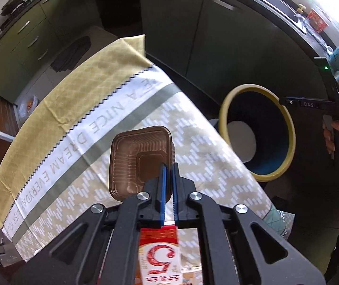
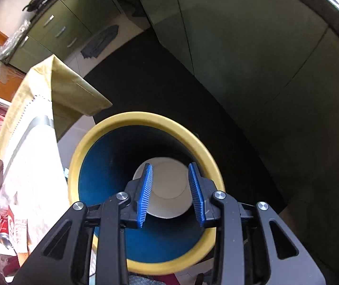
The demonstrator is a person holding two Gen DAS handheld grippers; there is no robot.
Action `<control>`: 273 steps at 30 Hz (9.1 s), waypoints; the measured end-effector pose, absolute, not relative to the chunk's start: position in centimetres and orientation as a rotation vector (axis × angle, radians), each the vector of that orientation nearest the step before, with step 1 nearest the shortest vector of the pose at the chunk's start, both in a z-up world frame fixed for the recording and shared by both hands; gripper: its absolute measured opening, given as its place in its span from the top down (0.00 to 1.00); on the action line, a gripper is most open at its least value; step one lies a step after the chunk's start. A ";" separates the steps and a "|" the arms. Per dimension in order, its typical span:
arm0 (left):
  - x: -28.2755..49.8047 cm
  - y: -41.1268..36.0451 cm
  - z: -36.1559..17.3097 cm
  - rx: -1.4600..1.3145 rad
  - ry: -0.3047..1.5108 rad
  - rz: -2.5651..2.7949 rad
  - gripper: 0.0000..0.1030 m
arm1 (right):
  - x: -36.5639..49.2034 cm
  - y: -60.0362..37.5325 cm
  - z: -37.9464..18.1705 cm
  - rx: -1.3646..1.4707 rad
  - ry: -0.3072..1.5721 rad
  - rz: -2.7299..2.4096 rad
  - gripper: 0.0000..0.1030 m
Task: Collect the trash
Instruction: 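Carry the brown plastic tray over the bin and open the left tool, then move the right tool to the red-and-white milk carton and grasp it, then drop the carton into the bin with the right tool while the left tool grasps the white supplement bottle, then set the supplement bottle upright beside the right tool and open the left tool, then grasp the supplement bottle with the right tool and drop it into the bin, then grasp the cartoon-printed box with the right tool and lift it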
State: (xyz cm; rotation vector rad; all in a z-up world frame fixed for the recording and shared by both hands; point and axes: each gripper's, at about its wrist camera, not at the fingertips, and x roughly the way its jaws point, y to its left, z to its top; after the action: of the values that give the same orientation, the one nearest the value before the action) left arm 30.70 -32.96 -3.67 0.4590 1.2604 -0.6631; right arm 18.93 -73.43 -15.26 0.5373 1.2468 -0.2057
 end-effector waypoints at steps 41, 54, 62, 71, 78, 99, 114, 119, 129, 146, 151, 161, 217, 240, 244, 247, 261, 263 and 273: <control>21.3 -25.1 4.3 0.457 1.163 -0.626 0.61 | 17.1 -50.3 -5.3 0.356 1.344 0.270 0.47; 16.4 -7.9 4.1 0.329 1.123 -0.482 0.20 | 23.0 -36.2 -7.1 0.372 1.523 0.202 0.30; 15.1 -5.0 3.6 0.311 1.120 -0.468 0.20 | 25.6 -34.7 -10.1 0.425 1.599 0.119 0.28; 15.0 -5.6 3.2 0.330 1.110 -0.479 0.18 | 27.5 -32.8 -11.2 0.424 1.625 0.118 0.25; 15.4 -5.6 2.7 0.333 1.123 -0.471 0.18 | 27.3 -31.5 -12.5 0.376 1.655 0.124 0.33; 23.3 -4.5 -1.7 0.029 1.388 -0.257 0.18 | 21.2 -35.5 -6.4 0.259 1.510 0.308 0.47; 30.5 1.9 -9.1 -0.389 1.505 0.080 0.24 | 19.0 -40.0 -4.7 0.256 1.447 0.390 0.47; 31.6 1.7 -10.6 -0.407 1.526 0.106 0.37 | 17.7 -42.0 -4.1 0.255 1.407 0.399 0.47; 34.3 -1.9 -10.7 -0.161 1.459 0.077 0.43 | 15.3 -48.9 -4.3 0.346 1.349 0.337 0.47; 36.5 -8.6 -8.1 0.151 1.369 -0.066 0.48 | 16.1 -63.7 -10.1 0.516 1.293 0.006 0.47; 35.3 -9.3 -7.9 0.186 1.369 -0.076 0.48 | 17.9 -65.7 -13.6 0.487 1.307 -0.088 0.47; 34.6 -8.4 -7.0 0.221 1.346 -0.108 0.49 | 19.4 -66.8 -16.6 0.496 1.305 -0.129 0.34; 17.8 -20.2 0.7 0.445 1.230 -0.612 0.53 | 8.8 -41.1 -8.3 0.244 1.455 0.680 0.36; 13.9 -19.7 1.3 0.489 1.182 -0.649 0.48 | 14.1 -45.5 -7.9 0.368 1.354 0.514 0.54; 13.7 -20.2 0.7 0.511 1.191 -0.658 0.48 | 16.1 -54.9 -7.7 0.455 1.275 0.258 0.54; 13.8 -20.7 0.4 0.517 1.196 -0.661 0.48 | 17.9 -61.4 -9.7 0.469 1.276 0.070 0.54; 13.9 -19.8 0.3 0.519 1.226 -0.608 0.44 | 19.7 -63.1 -13.5 0.372 1.298 0.047 0.41; 13.8 -19.4 0.4 0.509 1.224 -0.608 0.44 | 18.4 -59.5 -11.0 0.263 1.263 0.193 0.41; 13.0 -13.5 2.2 0.427 1.195 -0.539 0.39 | 11.8 -40.4 -7.3 -0.267 1.127 0.757 0.40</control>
State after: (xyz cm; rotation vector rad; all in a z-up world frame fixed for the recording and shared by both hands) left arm 13.02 -13.54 2.18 0.4267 1.1949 -0.5394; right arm 11.80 -40.41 -7.33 -0.2673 1.1270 0.7567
